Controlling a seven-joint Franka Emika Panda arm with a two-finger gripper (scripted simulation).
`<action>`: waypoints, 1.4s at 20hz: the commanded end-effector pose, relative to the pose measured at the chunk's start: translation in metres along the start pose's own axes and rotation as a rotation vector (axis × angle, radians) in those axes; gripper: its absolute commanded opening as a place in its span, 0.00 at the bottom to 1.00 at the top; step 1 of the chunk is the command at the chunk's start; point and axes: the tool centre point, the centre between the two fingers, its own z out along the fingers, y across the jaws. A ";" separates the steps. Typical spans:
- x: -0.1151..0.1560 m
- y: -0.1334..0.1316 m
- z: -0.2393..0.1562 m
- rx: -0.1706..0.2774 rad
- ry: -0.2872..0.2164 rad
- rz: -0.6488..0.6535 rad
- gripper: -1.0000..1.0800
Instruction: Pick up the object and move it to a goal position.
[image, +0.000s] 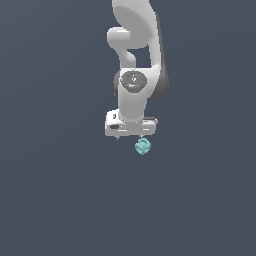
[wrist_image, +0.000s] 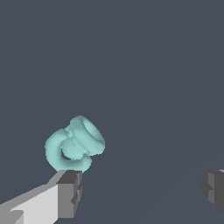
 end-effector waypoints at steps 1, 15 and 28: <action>0.000 0.000 0.000 0.000 0.001 -0.004 0.96; 0.000 -0.020 0.015 -0.001 0.021 -0.216 0.96; -0.004 -0.058 0.038 -0.001 0.062 -0.588 0.96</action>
